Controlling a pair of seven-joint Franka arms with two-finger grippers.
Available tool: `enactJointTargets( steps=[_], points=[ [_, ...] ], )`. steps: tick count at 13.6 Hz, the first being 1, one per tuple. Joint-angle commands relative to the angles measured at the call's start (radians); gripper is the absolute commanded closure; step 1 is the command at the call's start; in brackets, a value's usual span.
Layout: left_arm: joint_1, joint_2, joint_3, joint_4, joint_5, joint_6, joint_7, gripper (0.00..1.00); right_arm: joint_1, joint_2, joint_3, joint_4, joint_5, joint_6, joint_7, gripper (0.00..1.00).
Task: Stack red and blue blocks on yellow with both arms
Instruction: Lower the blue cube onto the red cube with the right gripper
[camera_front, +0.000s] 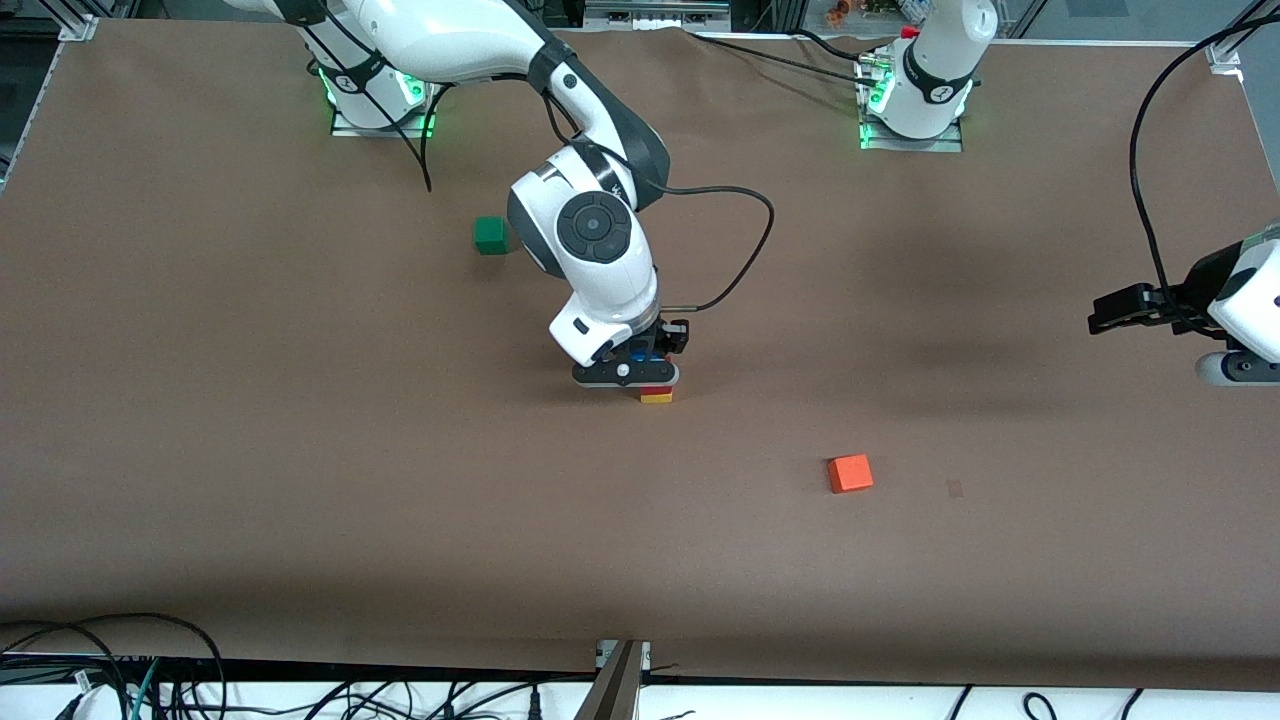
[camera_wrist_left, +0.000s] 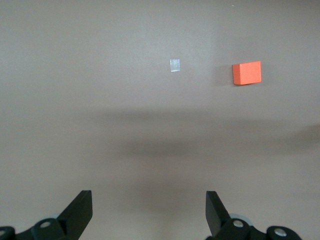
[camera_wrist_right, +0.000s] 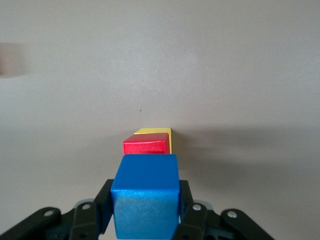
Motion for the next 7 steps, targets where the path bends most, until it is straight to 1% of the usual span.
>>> enactJointTargets(
  steps=[1,4,7],
  points=[
    [0.009,-0.013,-0.003,-0.014,-0.017,0.009,0.023,0.00,0.008,0.027,0.001,0.035,-0.012,0.003,0.026,0.76],
    [0.013,-0.013,-0.003,-0.015,-0.017,0.009,0.023,0.00,0.018,0.041,-0.001,0.035,-0.013,0.032,0.043,0.76],
    [0.013,-0.013,-0.003,-0.015,-0.017,0.009,0.023,0.00,0.018,0.046,-0.001,0.035,-0.013,0.032,0.043,0.76]
  ],
)
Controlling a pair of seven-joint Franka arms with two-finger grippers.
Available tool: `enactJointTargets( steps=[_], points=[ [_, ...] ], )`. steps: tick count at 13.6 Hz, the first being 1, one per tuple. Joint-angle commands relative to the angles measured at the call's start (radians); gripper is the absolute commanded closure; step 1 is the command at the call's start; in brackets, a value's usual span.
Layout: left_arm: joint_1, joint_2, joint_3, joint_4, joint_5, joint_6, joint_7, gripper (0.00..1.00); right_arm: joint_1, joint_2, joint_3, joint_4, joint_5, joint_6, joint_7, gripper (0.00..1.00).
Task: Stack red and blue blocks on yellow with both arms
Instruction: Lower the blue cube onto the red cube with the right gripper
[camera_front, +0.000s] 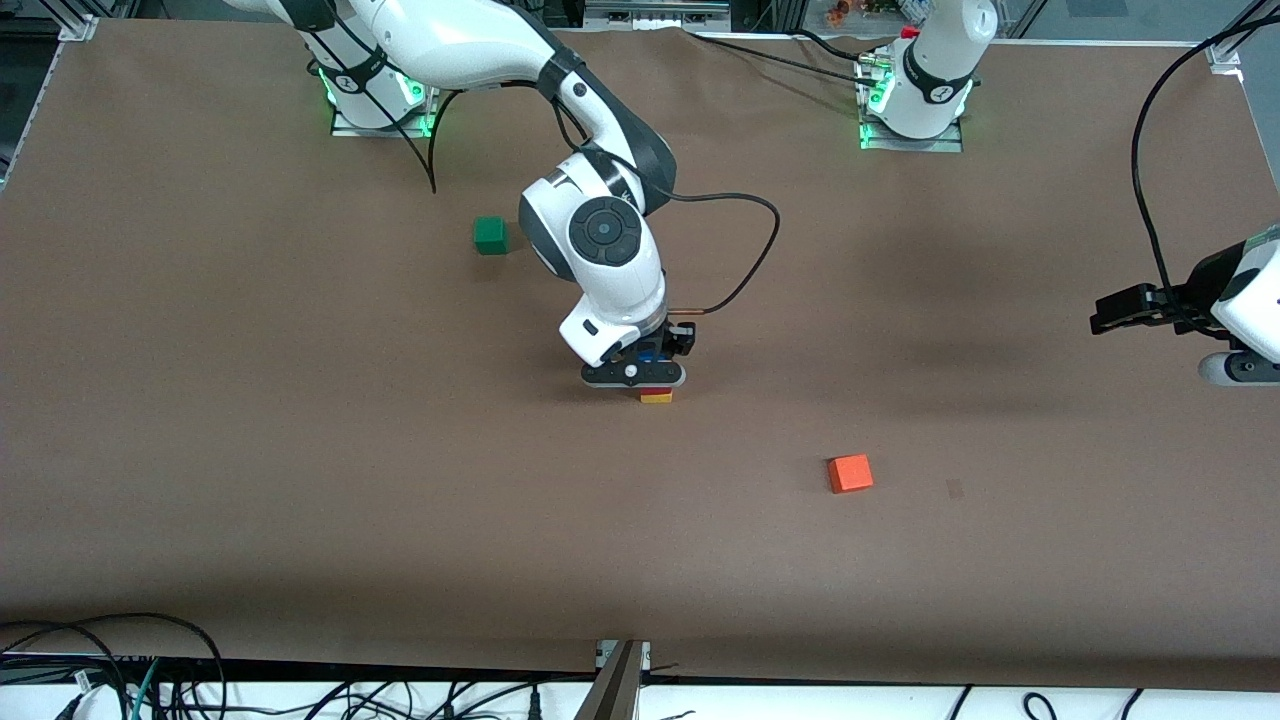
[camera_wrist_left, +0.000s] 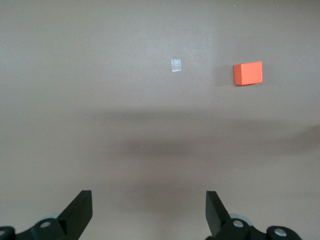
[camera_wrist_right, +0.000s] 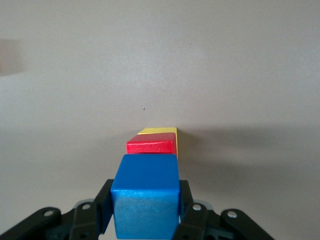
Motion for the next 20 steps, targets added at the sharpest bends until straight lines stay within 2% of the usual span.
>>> enactJointTargets(
  steps=[1,16,20],
  points=[
    [0.009,-0.013,-0.003,-0.015,-0.017,0.009,0.023,0.00,0.004,0.016,-0.001,0.035,-0.013,-0.003,0.024,0.76],
    [0.009,-0.013,-0.003,-0.015,-0.017,0.009,0.023,0.00,0.015,0.028,-0.006,0.035,-0.016,-0.002,0.025,0.74],
    [0.009,-0.011,-0.003,-0.013,-0.017,0.009,0.023,0.00,0.013,0.028,-0.007,0.035,-0.016,0.000,0.024,0.56]
  ],
)
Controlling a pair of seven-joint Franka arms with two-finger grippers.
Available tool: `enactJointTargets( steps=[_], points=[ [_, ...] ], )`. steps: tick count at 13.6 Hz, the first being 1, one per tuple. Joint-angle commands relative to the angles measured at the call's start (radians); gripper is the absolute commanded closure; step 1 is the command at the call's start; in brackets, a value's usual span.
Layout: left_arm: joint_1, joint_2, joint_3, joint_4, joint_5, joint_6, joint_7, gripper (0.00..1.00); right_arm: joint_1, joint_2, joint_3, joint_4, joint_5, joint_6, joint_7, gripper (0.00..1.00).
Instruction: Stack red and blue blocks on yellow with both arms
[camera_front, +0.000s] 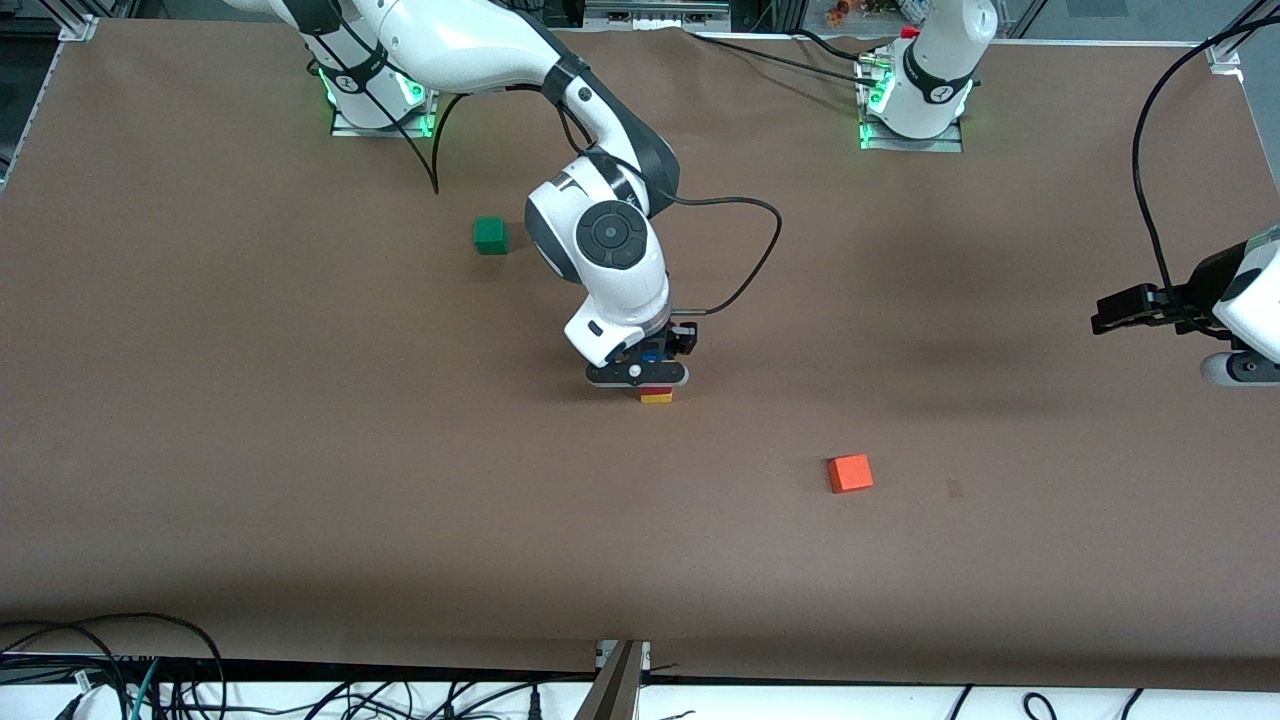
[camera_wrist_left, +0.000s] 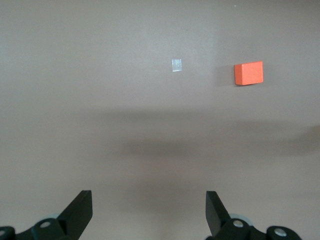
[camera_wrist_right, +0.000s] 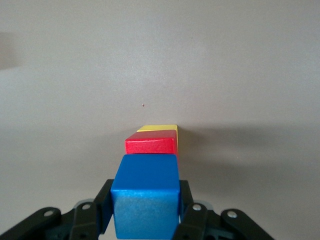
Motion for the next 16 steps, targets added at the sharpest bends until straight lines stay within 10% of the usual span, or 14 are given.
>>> enactJointTargets(
  steps=[1,5,7,8,16],
  points=[
    [0.007,-0.012,-0.003,-0.013,-0.017,0.009,0.023,0.00,0.007,0.018,-0.006,0.035,-0.016,0.001,0.021,0.55],
    [0.005,-0.012,-0.004,-0.013,-0.017,0.009,0.023,0.00,0.007,0.018,-0.006,0.037,-0.016,0.008,0.021,0.47],
    [0.005,-0.012,-0.004,-0.013,-0.017,0.009,0.023,0.00,0.007,0.018,-0.009,0.037,-0.016,0.011,0.018,0.05],
    [0.007,-0.012,-0.004,-0.013,-0.017,0.009,0.023,0.00,0.007,0.018,-0.009,0.037,-0.022,0.013,0.017,0.00],
    [0.007,-0.012,-0.004,-0.013,-0.017,0.009,0.023,0.00,-0.024,-0.080,-0.052,0.077,-0.025,-0.104,0.012,0.00]
  ],
)
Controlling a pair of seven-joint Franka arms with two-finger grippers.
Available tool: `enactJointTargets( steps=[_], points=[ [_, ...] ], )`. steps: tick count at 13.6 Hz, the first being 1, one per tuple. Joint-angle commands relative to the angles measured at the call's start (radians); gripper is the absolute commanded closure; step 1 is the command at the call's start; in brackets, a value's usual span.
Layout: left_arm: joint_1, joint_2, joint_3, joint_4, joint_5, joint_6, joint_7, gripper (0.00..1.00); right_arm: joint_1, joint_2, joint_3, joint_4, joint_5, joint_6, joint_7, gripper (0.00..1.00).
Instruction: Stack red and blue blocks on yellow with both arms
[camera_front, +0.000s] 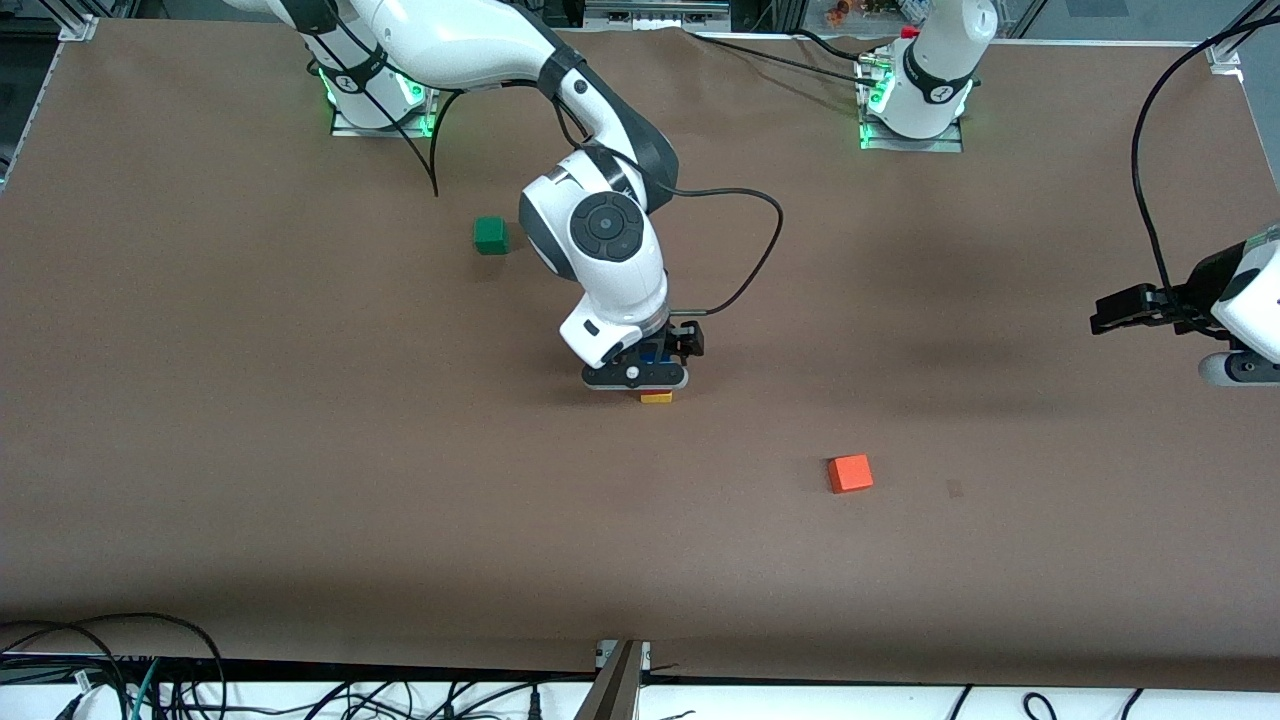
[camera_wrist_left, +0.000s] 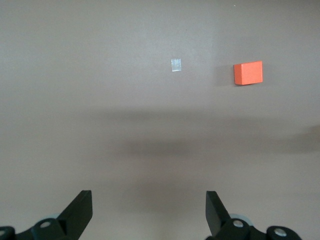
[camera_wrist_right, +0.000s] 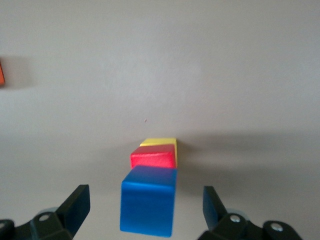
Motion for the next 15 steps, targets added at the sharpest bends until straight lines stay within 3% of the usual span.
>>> enactJointTargets(
  steps=[1,3,5,8,13,15],
  points=[
    [0.007,-0.012,-0.004,-0.013,-0.017,0.009,0.023,0.00,-0.022,-0.109,-0.058,0.001,-0.009,-0.084,0.008,0.00],
    [0.007,-0.012,-0.004,-0.013,-0.017,0.009,0.023,0.00,-0.073,-0.192,-0.128,-0.013,-0.003,-0.202,0.009,0.00],
    [0.007,-0.012,-0.003,-0.013,-0.017,0.009,0.023,0.00,-0.155,-0.262,-0.136,-0.053,0.023,-0.296,-0.015,0.00],
    [0.007,-0.012,-0.003,-0.013,-0.017,0.009,0.023,0.00,-0.269,-0.397,-0.139,-0.195,0.077,-0.313,-0.119,0.00],
    [0.006,-0.012,-0.004,-0.013,-0.017,0.009,0.023,0.00,-0.288,-0.526,-0.280,-0.264,0.077,-0.498,-0.329,0.00],
    [0.006,-0.012,-0.004,-0.013,-0.017,0.009,0.023,0.00,-0.288,-0.621,-0.320,-0.370,0.064,-0.503,-0.409,0.00]
  ],
)
